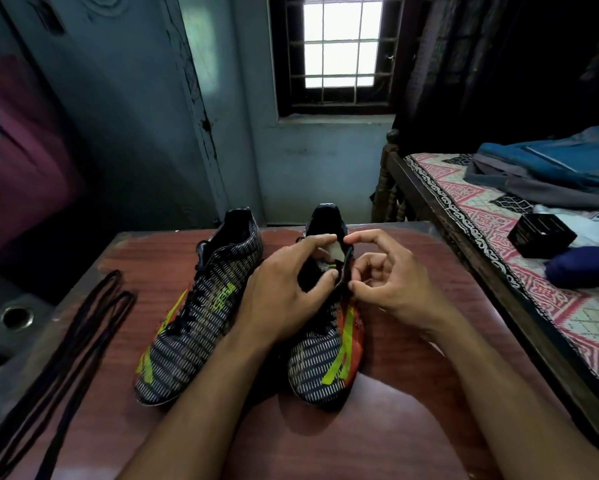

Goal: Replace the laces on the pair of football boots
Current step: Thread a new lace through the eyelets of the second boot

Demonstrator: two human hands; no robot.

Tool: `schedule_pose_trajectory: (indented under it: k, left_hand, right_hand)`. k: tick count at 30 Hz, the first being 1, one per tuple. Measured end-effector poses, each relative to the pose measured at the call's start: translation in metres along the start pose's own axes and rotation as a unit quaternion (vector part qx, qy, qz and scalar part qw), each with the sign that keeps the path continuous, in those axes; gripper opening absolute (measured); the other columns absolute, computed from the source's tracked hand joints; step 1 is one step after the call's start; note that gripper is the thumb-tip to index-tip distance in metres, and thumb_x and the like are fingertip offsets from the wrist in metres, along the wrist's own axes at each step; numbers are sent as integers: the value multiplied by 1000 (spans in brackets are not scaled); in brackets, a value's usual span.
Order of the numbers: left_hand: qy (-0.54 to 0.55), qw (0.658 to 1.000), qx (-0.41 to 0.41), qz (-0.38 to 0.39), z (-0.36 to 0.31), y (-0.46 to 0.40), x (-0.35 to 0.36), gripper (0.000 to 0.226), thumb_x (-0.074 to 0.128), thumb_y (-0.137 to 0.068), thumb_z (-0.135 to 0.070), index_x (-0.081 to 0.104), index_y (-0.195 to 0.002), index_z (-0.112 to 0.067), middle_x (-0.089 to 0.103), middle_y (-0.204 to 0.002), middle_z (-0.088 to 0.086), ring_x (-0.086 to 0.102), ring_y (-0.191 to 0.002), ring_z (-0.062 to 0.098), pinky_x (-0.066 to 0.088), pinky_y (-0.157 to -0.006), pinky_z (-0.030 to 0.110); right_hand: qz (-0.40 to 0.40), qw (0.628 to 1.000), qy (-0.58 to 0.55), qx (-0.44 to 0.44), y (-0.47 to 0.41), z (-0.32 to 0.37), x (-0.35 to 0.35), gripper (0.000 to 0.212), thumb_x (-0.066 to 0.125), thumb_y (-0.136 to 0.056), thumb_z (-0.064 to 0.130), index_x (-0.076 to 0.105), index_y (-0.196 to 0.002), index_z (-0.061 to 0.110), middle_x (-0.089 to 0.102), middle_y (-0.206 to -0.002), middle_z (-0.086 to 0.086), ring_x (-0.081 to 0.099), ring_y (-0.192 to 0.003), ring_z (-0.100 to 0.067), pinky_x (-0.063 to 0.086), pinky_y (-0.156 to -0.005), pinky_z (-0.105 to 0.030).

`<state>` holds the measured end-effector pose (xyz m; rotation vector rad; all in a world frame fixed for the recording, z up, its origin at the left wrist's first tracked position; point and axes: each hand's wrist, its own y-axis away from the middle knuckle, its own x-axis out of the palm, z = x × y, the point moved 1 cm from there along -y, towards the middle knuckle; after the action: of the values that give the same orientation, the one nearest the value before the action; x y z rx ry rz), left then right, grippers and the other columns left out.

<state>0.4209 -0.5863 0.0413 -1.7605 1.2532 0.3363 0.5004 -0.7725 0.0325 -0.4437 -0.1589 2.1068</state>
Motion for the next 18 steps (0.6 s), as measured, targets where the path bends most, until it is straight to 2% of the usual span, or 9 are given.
schedule_pose_trajectory:
  k: [2,4,7,9,10,12,14,16,18]
  left_hand:
    - [-24,997,18,-68,7,1,1,48,62,-90,-49,62,-134,-32,64,-123,-14,56,-107,10,48,-96,38]
    - [11,993,-9,-116,14,-1,-2,41,54,-95,-51,68,-126,-29,66,-121,-14,54,-108,10,45,-98,41]
    - [76,991,-23,-109,19,-3,2,41,41,-102,-47,73,-119,-28,68,-119,-18,58,-113,5,44,-99,35]
    - [89,990,-25,-103,19,-4,7,41,39,-104,-47,72,-118,-28,66,-119,-19,58,-116,5,44,-100,31]
    - [98,989,-27,-106,19,-5,9,40,39,-104,-46,72,-116,-27,66,-118,-19,58,-117,6,44,-101,32]
    - [115,986,-34,-116,21,-6,11,39,39,-105,-44,72,-114,-26,67,-116,-18,59,-116,8,46,-101,36]
    - [128,983,-44,-124,23,-7,13,40,38,-105,-44,73,-113,-26,67,-114,-16,60,-115,9,47,-100,37]
    - [141,981,-53,-125,24,-7,14,42,37,-105,-45,74,-113,-27,67,-114,-16,61,-115,10,48,-99,37]
    - [149,979,-57,-130,26,-8,15,43,37,-105,-47,75,-112,-28,67,-113,-17,61,-115,9,48,-99,35]
  right_hand:
    - [-16,1000,-24,8,0,1,-3,58,72,-78,-9,61,-122,26,62,-73,0,58,-69,-15,57,-69,-30]
    - [-44,995,-80,30,0,0,-6,58,67,-79,-18,62,-122,20,56,-74,-5,57,-70,-21,63,-75,-47]
    - [-102,986,-119,50,-3,-2,-10,51,62,-83,-22,66,-119,14,52,-76,-2,55,-69,-16,63,-77,-55]
    - [-145,988,-36,38,-4,-6,-11,41,66,-83,-14,74,-107,18,56,-72,6,55,-67,-12,64,-76,-44]
    - [-165,985,50,22,-4,-7,-12,34,69,-82,-8,76,-97,21,59,-69,12,56,-64,-8,62,-73,-34]
    - [-189,956,226,-17,-5,-10,-12,18,72,-79,1,74,-77,19,65,-70,11,58,-62,-5,50,-66,-24]
    - [-207,932,296,-24,-6,-14,-10,18,69,-81,4,64,-67,15,62,-73,4,59,-68,-10,47,-66,-32]
    - [-238,946,219,7,-8,-15,-6,25,62,-87,7,55,-64,15,61,-76,3,66,-76,-16,55,-74,-42]
    - [-244,969,-13,45,-9,-9,2,30,51,-96,6,53,-68,17,63,-81,1,74,-95,-24,60,-85,-51]
